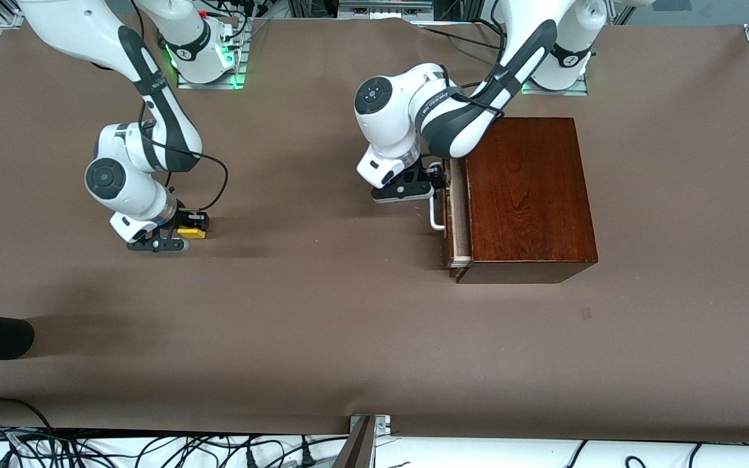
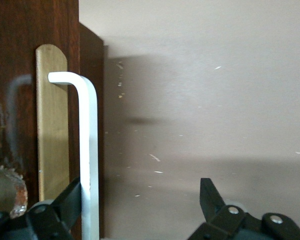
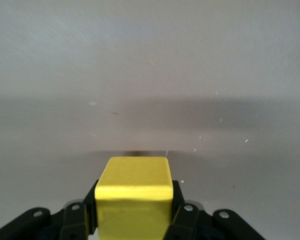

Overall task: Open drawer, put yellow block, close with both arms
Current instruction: 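Pull the drawer open with the left gripper while the right gripper grasps the cube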

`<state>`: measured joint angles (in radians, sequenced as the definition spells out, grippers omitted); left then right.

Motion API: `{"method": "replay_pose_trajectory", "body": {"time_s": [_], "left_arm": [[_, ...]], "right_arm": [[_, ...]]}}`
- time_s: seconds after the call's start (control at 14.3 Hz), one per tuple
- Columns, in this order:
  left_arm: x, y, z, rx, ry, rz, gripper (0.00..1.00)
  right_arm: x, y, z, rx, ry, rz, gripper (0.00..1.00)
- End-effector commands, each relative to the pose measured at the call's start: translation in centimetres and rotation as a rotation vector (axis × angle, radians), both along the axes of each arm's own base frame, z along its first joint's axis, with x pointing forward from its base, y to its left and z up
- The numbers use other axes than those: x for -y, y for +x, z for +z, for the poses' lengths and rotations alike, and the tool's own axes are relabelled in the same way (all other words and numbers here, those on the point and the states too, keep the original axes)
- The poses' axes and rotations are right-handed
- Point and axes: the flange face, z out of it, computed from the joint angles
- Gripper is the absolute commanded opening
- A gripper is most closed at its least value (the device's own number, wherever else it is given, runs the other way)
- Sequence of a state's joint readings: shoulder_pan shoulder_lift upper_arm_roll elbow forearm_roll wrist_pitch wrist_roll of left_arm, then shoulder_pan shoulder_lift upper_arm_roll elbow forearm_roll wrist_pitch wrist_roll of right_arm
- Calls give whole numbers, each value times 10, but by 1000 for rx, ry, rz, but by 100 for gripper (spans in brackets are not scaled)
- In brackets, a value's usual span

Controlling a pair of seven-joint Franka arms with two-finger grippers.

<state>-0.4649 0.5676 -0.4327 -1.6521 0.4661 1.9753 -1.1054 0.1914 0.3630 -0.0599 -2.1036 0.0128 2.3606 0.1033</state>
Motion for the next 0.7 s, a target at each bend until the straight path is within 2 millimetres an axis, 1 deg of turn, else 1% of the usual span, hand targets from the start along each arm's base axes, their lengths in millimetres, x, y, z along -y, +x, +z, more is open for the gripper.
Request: {"method": "replay_pose_trajectory", "body": {"time_s": [0.0,0.14,0.21,0.28,0.35,0.49,0.63], "left_arm": [[44,5,7,11,-81,8,100],[47,7,5,10,-87,10,100],[47,7,4,9,-86,12,100],[47,7,0,3,-85,12,100],[47,7,0,3,-86,13,100],[48,8,3,6,-89,8,100],[44,12,19,26,-93,6,100]], "right_arm": [[-20,36,77,-37,11,31,0],[-25,55,124,-40,16,52,0],[-32,61,146,-35,24,89,0],[-41,67,167,-23,37,132,0],[-42,72,185,-13,41,151,0],[-47,77,207,13,48,180,0],[-56,79,218,36,57,199,0]]}}
